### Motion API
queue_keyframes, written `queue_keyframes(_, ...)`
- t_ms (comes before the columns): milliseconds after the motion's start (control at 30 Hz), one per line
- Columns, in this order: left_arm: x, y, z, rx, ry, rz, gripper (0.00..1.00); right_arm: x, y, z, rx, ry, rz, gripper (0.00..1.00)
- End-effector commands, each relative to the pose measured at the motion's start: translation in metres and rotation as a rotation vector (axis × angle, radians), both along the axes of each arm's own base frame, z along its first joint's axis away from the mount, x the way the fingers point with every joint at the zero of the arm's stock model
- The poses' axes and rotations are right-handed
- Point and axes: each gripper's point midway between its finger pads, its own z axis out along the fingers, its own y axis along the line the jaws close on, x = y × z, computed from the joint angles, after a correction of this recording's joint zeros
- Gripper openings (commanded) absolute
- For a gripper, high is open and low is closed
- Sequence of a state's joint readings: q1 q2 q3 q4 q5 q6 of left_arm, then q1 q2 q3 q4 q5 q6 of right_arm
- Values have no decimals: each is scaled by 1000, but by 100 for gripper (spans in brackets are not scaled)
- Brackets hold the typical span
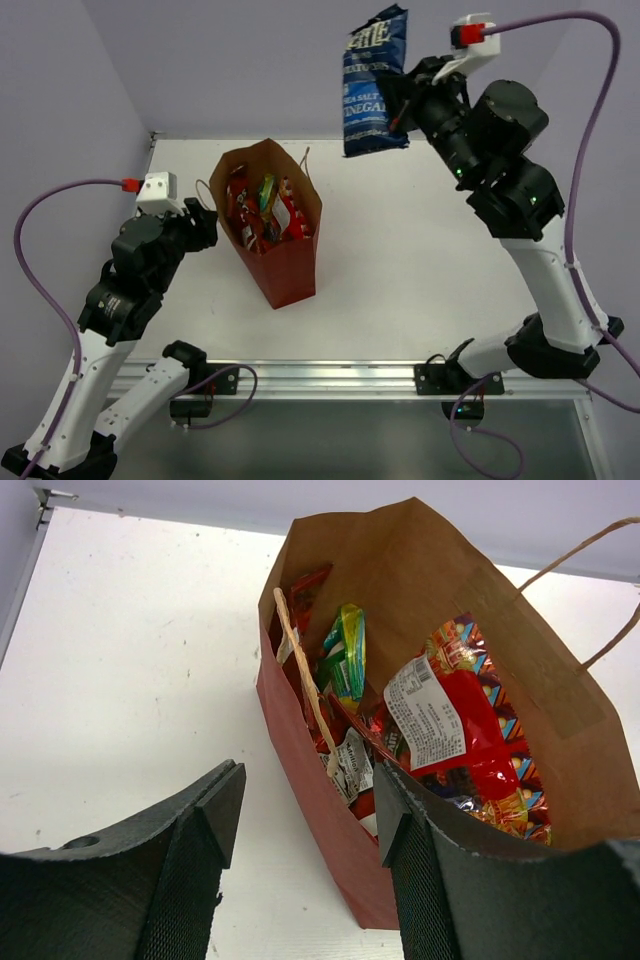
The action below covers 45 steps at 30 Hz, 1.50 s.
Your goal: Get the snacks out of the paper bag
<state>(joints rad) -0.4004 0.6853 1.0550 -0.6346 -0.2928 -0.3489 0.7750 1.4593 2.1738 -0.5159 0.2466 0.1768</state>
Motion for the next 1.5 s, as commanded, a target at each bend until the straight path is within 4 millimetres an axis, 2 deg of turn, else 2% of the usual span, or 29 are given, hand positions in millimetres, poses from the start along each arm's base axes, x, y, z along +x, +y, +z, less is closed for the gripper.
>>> queue_keyframes(0, 3, -2, 5, -20, -17, 2, 61, 54, -50, -66, -7, 168, -209, 0)
queue_keyframes(33, 3, -3, 4, -18, -14, -3, 61, 62, -60, -78, -7, 198, -234, 0)
queue_keyframes(67, 3, -3, 3, -16, -11, -3, 61, 76, -81, -93, 4, 236, -285, 0)
queue_keyframes(100, 4, -3, 2, -12, -7, -4, 62, 88, -88, -123, -19, 300, -309, 0)
queue_keyframes(133, 4, -4, 1, -12, -4, -7, 62, 95, -91, -140, -26, 339, -302, 0)
queue_keyframes(167, 4, -4, 0, -11, -4, -9, 63, 107, -106, -157, 6, 388, -332, 0)
queue_keyframes(200, 5, -5, 0, -11, -4, -10, 64, 114, -108, -191, 6, 465, -330, 0)
queue_keyframes(233, 5, -5, 0, -10, -3, -13, 65, 121, -102, -211, 16, 516, -290, 0)
queue_keyframes(267, 5, -6, 0, -9, -5, -17, 66, 131, -104, -221, 54, 525, -283, 0)
queue_keyframes(333, 7, -7, -4, -2, 9, -19, 67, 149, -94, -271, 39, 619, -256, 0)
queue_keyframes(433, 8, -8, -7, 2, 27, -20, 68, 175, -74, -294, 35, 653, -178, 0)
queue_keyframes(467, 8, -7, -7, 1, 30, -17, 68, 187, -59, -322, 25, 712, -110, 0)
queue_keyframes(500, 8, -7, -8, 1, 34, -15, 68, 200, -47, -311, 40, 677, -63, 0)
queue_keyframes(533, 8, -7, -8, -2, 34, -10, 68, 206, -38, -315, 45, 680, -16, 0)
queue_keyframes(567, 8, -6, -9, -5, 40, -5, 68, 211, -21, -334, 51, 714, 73, 0)
queue_keyframes(600, 7, -6, -9, -6, 41, -1, 69, 220, -12, -323, 72, 667, 119, 0)
queue_keyframes(667, 7, -5, -10, -8, 49, 7, 69, 231, -1, -324, 132, 646, 191, 0)
queue_keyframes(733, 6, -4, -11, -14, 54, 14, 70, 242, 5, -349, 152, 699, 215, 0)
queue_keyframes(800, 6, -4, -13, -15, 61, 17, 70, 255, 1, -375, 144, 752, 179, 7)
queue_keyframes(867, 7, -4, -14, -21, 67, 21, 71, 258, -6, -398, 117, 809, 135, 26)
queue_keyframes(900, 7, -4, -15, -22, 71, 20, 71, 263, -12, -410, 107, 830, 100, 44)
queue_keyframes(1000, 8, -6, -14, -27, 72, 18, 71, 262, -39, -432, 49, 890, -23, 69)
queue_keyframes(1100, 10, -7, -14, -28, 68, 20, 72, 251, -65, -438, -50, 921, -130, 82)
queue_keyframes(1200, 13, -8, -15, -26, 70, 19, 72, 235, -93, -413, -148, 895, -247, 91)
queue_keyframes(1233, 14, -8, -14, -25, 71, 21, 72, 226, -98, -381, -165, 834, -253, 92)
queue_keyframes(1267, 15, -8, -16, -21, 76, 24, 72, 216, -101, -373, -181, 824, -264, 93)
queue_keyframes(1333, 16, -7, -17, -20, 81, 31, 72, 197, -92, -336, -218, 735, -234, 94)
queue_keyframes(1367, 17, -7, -18, -19, 83, 34, 72, 182, -93, -295, -217, 650, -237, 94)
queue_keyframes(1467, 19, -5, -21, -16, 90, 49, 72, 145, -59, -238, -287, 503, -154, 94)
